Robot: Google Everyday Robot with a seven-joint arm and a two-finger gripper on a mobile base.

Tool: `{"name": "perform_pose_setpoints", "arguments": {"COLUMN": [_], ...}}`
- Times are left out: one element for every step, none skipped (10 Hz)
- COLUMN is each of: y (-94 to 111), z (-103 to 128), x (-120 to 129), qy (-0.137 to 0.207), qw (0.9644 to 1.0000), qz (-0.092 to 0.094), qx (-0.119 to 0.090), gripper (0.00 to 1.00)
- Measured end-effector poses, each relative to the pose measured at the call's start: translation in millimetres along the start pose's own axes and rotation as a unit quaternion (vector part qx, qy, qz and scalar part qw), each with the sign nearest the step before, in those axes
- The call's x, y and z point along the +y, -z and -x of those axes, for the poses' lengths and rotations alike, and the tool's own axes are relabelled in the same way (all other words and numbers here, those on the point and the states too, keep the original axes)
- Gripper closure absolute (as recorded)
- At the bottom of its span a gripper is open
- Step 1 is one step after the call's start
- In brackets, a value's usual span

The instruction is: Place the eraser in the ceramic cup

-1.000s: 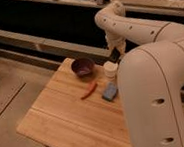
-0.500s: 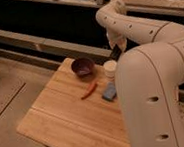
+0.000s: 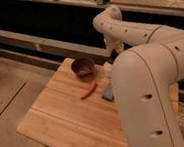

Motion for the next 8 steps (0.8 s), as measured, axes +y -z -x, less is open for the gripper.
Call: {"name": "perform_pose_setpoints", "arguments": {"y": [-1, -1, -2, -4, -5, -8, -11, -13], "z": [1, 1, 2, 2, 2, 1, 0, -1], "x": [1, 1, 2, 3, 4, 6, 6, 7], "qy": [0.000, -0.001, -0.001, 0.000, 0.001, 0.002, 0.002, 0.003], "qw": [1.0000, 1.0000, 1.0000, 1.0000, 1.0000, 0.9999, 0.9999, 0.9998], "qz": [0.001, -0.001, -0.002, -0.004, -0.005, -0.008, -0.010, -0.012], "qx": [0.002, 0.003, 0.005, 0.005, 0.005, 0.007, 0.010, 0.012], "gripper": [1.00, 1.00, 1.00, 1.00, 1.00, 1.00, 1.00, 1.00]}}
